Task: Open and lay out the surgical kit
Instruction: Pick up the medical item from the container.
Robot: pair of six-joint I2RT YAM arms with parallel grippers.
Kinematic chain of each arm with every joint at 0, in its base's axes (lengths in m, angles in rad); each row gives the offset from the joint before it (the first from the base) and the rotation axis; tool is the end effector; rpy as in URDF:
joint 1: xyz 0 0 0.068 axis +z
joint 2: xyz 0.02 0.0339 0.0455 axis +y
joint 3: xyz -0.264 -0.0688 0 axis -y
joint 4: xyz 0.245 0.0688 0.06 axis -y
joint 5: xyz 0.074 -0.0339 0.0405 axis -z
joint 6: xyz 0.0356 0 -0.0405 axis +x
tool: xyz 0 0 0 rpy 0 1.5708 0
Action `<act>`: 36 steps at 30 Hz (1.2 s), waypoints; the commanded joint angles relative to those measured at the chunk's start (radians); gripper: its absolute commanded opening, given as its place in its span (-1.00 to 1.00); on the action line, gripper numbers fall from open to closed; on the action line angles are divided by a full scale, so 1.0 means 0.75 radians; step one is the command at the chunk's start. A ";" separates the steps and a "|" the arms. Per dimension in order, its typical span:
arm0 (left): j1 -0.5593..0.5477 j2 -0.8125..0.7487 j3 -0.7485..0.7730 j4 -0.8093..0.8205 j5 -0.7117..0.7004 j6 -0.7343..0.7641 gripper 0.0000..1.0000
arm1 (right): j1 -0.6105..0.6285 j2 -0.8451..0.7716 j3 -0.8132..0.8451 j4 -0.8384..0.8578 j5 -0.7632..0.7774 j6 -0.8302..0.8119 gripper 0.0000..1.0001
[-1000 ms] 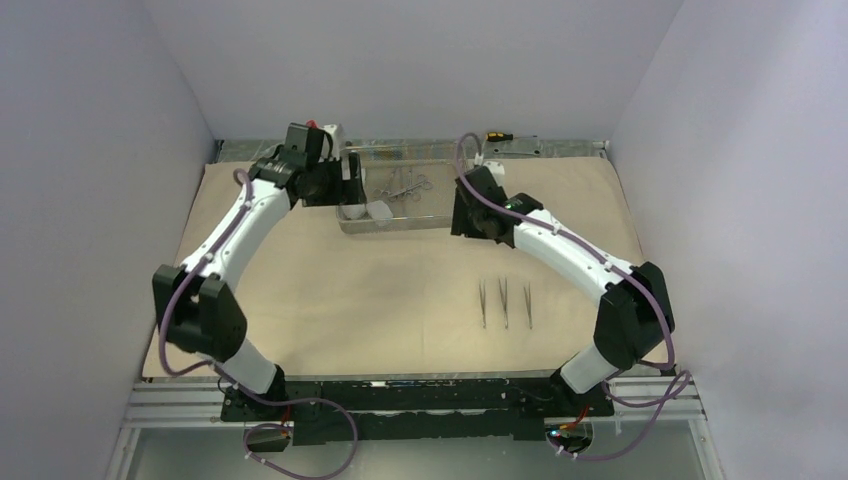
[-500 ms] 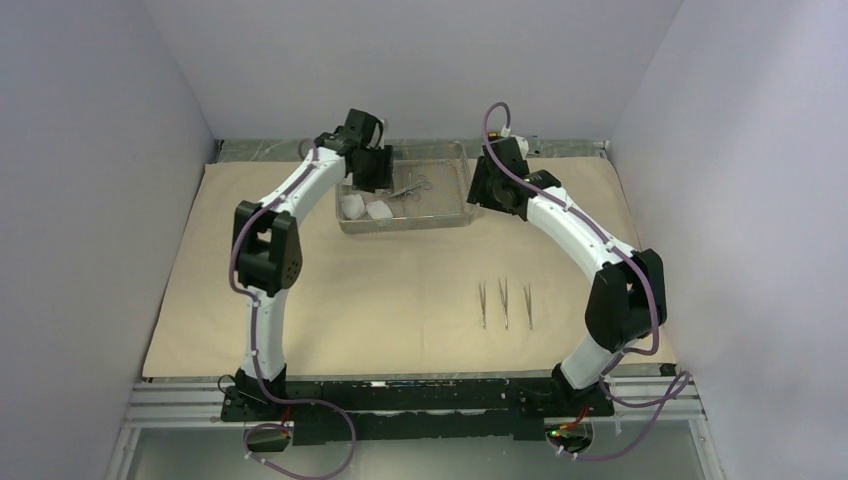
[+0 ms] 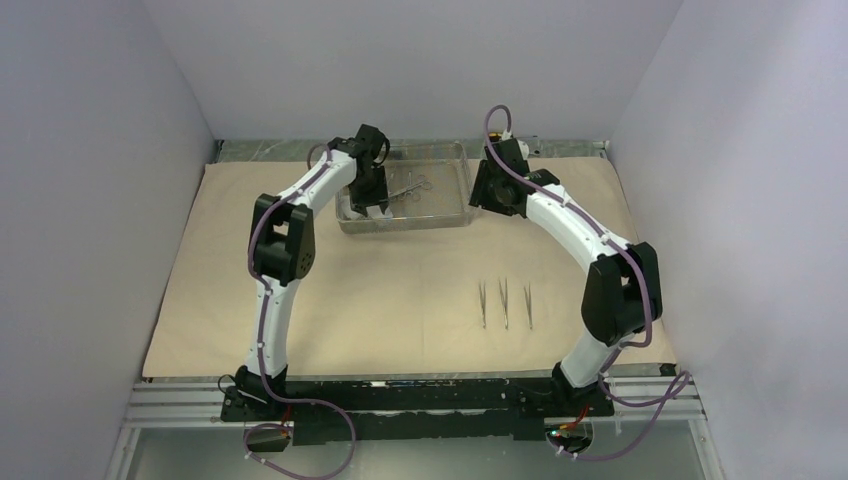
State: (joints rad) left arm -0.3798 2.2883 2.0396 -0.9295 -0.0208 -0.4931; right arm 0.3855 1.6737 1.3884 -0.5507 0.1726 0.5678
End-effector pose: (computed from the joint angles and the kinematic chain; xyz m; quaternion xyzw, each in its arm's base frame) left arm 0.4533 -0.1801 0.2090 -0.0576 0.9791 -0.0732 0.1811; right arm 0.3472 0.1343 0.2838 0.1155 0.9231 0.0927 0.3549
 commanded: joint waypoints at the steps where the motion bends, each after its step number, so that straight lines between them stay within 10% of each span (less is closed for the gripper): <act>1: -0.003 -0.033 -0.025 -0.027 -0.045 -0.139 0.02 | -0.014 0.022 0.045 -0.022 -0.034 -0.016 0.05; 21: -0.003 0.114 -0.007 0.018 -0.130 -0.222 -0.15 | -0.065 -0.016 0.011 -0.035 -0.062 -0.042 0.03; 36: -0.003 0.022 0.084 0.064 0.009 -0.123 -1.00 | -0.092 -0.044 0.004 -0.037 -0.098 -0.048 0.01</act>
State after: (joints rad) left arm -0.3786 2.3425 2.0239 -0.8940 -0.0719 -0.6128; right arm 0.3252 1.6993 1.3872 -0.5823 0.1192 0.5488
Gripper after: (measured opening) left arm 0.012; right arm 0.508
